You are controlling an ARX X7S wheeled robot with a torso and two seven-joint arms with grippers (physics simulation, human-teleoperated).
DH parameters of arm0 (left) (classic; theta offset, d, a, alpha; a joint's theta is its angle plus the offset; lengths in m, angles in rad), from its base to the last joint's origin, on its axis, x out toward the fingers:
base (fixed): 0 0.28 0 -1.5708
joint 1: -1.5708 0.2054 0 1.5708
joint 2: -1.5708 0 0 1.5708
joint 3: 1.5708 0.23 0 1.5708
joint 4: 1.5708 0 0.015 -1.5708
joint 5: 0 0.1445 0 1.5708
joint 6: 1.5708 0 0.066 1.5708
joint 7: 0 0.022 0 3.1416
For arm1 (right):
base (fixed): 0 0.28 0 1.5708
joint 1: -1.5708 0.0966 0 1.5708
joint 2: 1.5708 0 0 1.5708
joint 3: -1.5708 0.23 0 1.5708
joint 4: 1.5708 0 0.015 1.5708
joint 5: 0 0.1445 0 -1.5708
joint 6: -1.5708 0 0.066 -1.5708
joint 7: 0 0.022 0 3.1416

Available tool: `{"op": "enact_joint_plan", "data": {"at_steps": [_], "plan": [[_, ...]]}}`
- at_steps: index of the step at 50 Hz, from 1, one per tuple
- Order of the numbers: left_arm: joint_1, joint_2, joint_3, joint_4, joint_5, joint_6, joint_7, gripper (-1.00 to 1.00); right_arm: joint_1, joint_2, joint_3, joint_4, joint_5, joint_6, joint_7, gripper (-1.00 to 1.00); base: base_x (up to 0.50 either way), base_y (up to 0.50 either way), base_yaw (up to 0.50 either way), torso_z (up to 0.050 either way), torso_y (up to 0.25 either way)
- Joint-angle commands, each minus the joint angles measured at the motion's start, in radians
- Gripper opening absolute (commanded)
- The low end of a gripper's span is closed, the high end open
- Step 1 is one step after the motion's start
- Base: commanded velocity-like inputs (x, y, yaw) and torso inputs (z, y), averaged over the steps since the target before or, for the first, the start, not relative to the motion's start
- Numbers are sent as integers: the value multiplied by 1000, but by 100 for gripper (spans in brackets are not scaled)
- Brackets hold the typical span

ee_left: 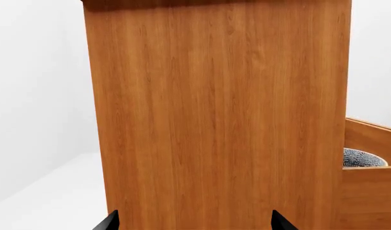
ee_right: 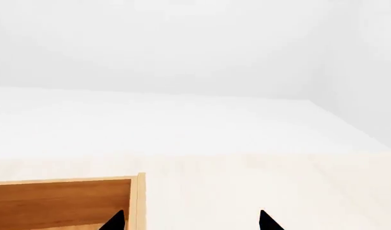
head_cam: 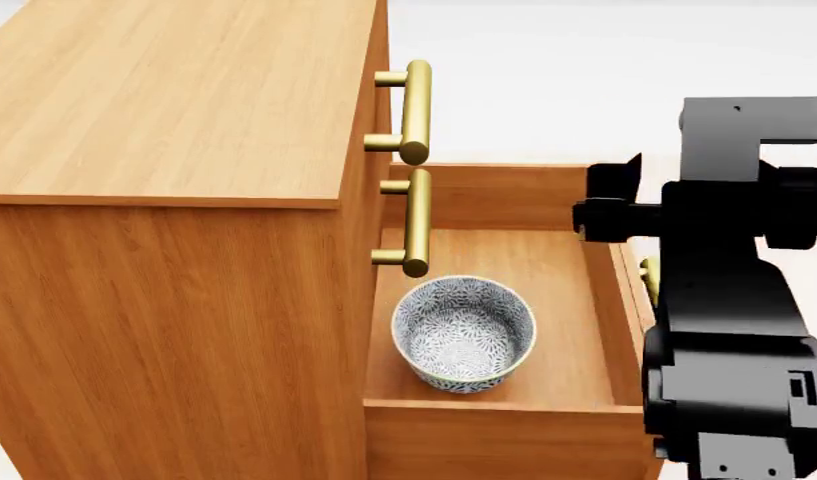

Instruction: Put the bowl in the bottom drawer of the cabinet and close it.

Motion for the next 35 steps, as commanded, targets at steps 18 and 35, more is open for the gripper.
{"op": "enact_joint_plan", "data": {"at_steps": [18, 35], "plan": [[-2, -3, 5, 5, 1, -7, -5, 100, -164, 115, 153, -244, 77, 79, 26, 100, 0, 0, 0, 0, 0], [-4, -6, 6, 2, 9, -3, -9, 100, -294, 151, 197, -345, 86, 54, 40, 100, 0, 0, 0, 0, 0]]}}
